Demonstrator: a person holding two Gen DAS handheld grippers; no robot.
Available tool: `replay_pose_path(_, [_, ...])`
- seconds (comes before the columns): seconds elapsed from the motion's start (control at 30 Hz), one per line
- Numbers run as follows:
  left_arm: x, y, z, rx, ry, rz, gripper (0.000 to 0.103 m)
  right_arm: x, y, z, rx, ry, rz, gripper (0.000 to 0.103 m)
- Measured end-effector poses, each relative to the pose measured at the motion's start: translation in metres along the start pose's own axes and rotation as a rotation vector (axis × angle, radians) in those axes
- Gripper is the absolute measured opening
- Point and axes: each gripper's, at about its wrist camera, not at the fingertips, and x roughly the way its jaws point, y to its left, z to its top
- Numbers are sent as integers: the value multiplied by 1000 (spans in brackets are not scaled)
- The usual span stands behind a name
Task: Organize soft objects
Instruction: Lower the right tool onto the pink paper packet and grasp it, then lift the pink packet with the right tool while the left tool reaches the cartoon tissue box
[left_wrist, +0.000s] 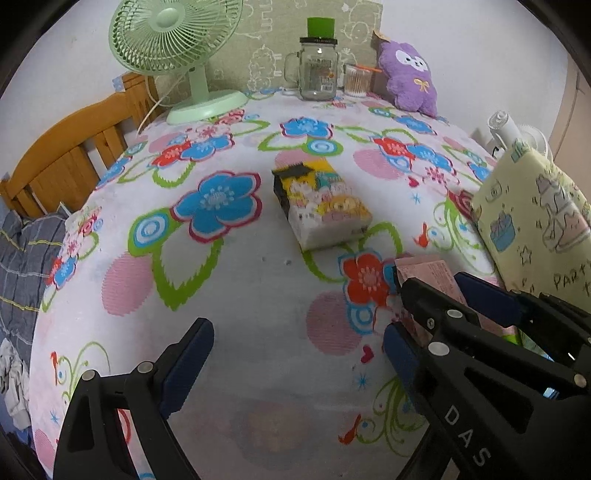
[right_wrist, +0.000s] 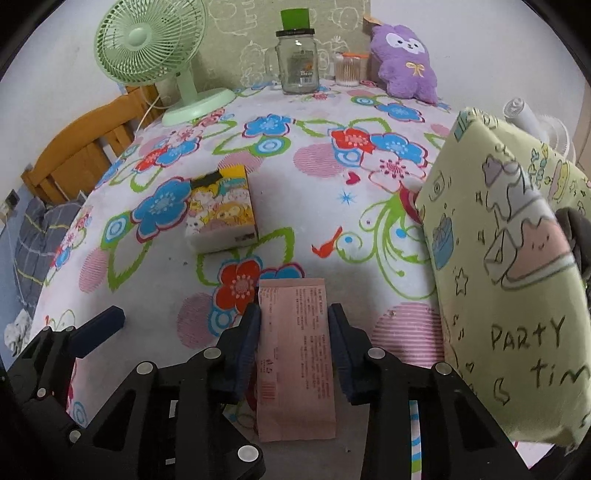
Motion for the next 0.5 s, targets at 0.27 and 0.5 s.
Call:
replay_pose_path(0.27, [6, 4, 25, -45, -25, 0, 94, 0, -1, 26, 6, -29, -3, 40])
replay_pose_path(0.5, [18, 4, 47, -58, -35, 10, 94, 8, -3, 50, 0, -55, -13, 40])
